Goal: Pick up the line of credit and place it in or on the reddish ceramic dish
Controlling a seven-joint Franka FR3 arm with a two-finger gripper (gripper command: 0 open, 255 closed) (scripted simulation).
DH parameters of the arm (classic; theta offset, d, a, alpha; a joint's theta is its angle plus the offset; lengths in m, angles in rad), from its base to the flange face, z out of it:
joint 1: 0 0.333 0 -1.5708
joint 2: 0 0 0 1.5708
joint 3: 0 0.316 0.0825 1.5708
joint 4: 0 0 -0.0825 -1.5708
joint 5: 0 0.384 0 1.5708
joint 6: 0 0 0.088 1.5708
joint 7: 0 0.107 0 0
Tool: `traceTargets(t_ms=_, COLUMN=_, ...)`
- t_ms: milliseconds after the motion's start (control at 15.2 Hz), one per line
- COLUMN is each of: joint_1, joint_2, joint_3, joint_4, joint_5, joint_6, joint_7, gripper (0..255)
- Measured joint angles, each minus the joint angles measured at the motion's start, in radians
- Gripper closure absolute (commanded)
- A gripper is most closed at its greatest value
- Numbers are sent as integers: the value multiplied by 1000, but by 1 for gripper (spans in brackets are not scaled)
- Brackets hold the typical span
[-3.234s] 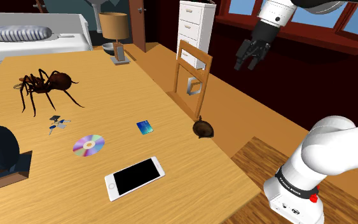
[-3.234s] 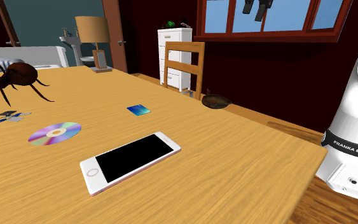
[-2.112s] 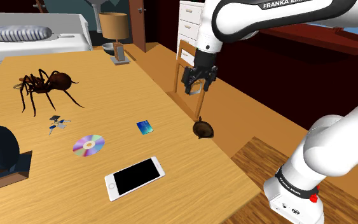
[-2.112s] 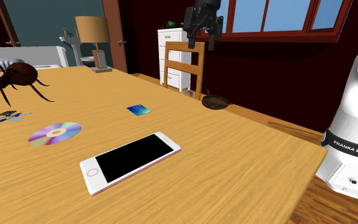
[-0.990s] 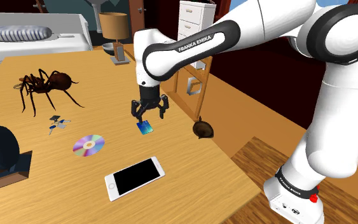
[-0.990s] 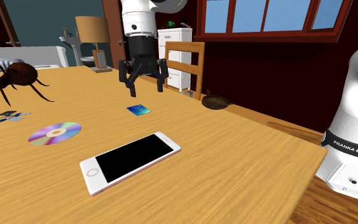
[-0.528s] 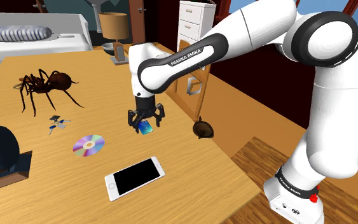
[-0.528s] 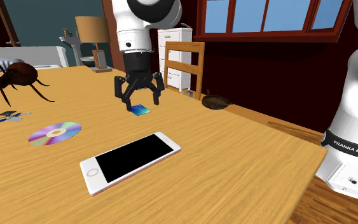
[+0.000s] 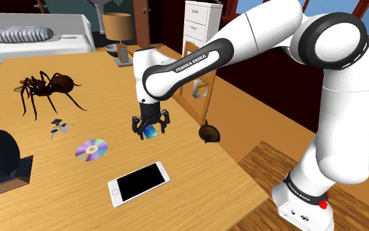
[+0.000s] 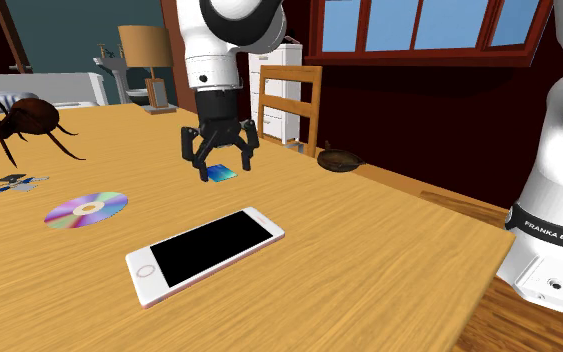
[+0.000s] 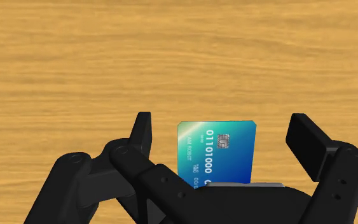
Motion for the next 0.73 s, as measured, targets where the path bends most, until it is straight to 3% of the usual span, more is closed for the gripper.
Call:
traceTargets(t_ms=66, joint_1=0, joint_2=0, joint_3=0, joint_4=0, joint_5=0, joint_6=0, joint_7=0, gripper=255)
traceTargets(t_ms=726, joint_1=-1, joint_2=-2, joint_3=0, joint_4=2, joint_5=0, joint_6=-1, joint_7=0, gripper=255)
